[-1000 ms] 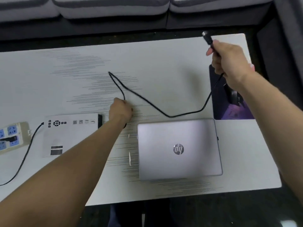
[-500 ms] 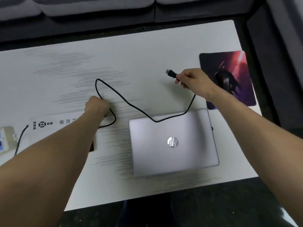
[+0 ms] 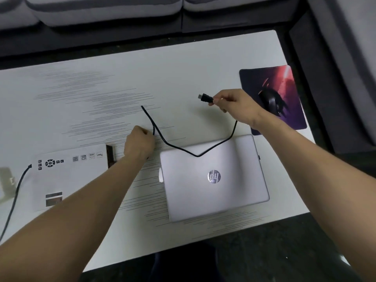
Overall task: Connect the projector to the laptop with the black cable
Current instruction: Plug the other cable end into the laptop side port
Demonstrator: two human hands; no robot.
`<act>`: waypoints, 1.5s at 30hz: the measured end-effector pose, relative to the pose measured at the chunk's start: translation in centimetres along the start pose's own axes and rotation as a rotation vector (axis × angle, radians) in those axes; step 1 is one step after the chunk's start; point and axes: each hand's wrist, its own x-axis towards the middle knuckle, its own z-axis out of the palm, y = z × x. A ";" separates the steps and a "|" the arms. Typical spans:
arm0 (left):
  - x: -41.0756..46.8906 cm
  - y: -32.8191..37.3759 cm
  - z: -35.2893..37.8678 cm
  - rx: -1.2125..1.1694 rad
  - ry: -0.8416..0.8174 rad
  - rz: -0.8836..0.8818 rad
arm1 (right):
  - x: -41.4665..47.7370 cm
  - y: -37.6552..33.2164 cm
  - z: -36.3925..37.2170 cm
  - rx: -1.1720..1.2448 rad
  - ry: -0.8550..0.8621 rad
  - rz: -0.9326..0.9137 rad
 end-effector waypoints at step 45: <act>-6.7 17.8 19.2 -0.461 -0.254 -0.031 | -5.8 16.5 -7.7 -0.757 -0.212 0.009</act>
